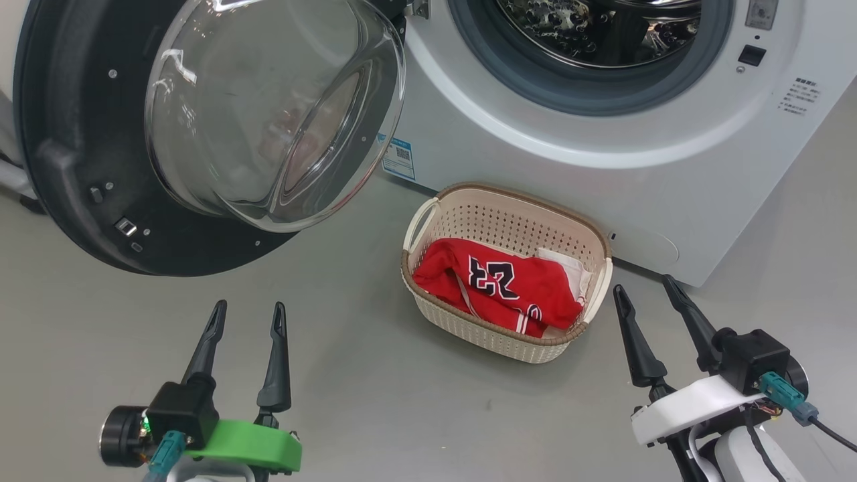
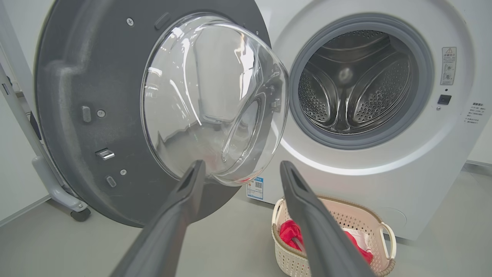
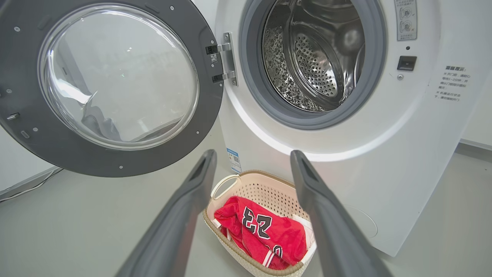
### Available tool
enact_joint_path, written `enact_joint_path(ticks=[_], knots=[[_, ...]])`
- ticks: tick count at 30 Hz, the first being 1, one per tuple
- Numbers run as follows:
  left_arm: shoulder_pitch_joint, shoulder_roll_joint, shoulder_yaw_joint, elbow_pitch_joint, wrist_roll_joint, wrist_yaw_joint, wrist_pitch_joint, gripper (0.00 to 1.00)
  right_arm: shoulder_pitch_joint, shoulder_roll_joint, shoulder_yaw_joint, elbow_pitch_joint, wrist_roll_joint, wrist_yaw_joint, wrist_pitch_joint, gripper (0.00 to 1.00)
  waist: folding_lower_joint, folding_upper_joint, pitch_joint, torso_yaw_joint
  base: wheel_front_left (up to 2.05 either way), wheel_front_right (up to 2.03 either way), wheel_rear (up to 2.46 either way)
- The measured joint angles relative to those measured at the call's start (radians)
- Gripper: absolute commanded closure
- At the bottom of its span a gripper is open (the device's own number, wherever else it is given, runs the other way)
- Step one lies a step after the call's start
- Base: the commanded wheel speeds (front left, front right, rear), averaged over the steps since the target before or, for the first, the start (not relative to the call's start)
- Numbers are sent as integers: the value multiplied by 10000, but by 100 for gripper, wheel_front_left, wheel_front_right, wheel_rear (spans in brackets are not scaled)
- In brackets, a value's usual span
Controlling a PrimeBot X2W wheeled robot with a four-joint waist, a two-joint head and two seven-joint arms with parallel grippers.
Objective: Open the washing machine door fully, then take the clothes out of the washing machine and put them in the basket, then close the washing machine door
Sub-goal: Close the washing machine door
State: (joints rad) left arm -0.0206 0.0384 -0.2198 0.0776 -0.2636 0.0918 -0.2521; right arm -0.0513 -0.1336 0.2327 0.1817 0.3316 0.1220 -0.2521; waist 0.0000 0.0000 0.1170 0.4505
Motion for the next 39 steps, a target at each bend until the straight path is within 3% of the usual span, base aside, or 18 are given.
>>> enact_joint_path(ticks=[17,18,19,20,32,39], knots=[[1,0,-2,-46,-92,12,0,0,-2,-25,-10,2,0,0,0,0,1,0,-1,35,0,0,0],[2,0,-2,-52,-92,12,0,11,-2,-25,-8,2,0,0,0,0,0,0,3,33,0,0,0],[2,0,-2,-54,-92,12,0,58,-2,-25,-8,2,0,0,0,0,0,0,10,31,0,0,0],[3,0,-4,-56,-90,12,0,98,-2,-25,-8,2,0,0,0,0,0,0,18,29,0,0,0],[9,10,249,-570,128,13,0,100,-7,-307,100,-140,-54,0,0,0,0,0,538,1,0,0,0],[-347,652,836,-1584,711,12,0,100,-74,-646,176,-291,-174,0,0,0,0,0,1148,-1,0,0,0]])
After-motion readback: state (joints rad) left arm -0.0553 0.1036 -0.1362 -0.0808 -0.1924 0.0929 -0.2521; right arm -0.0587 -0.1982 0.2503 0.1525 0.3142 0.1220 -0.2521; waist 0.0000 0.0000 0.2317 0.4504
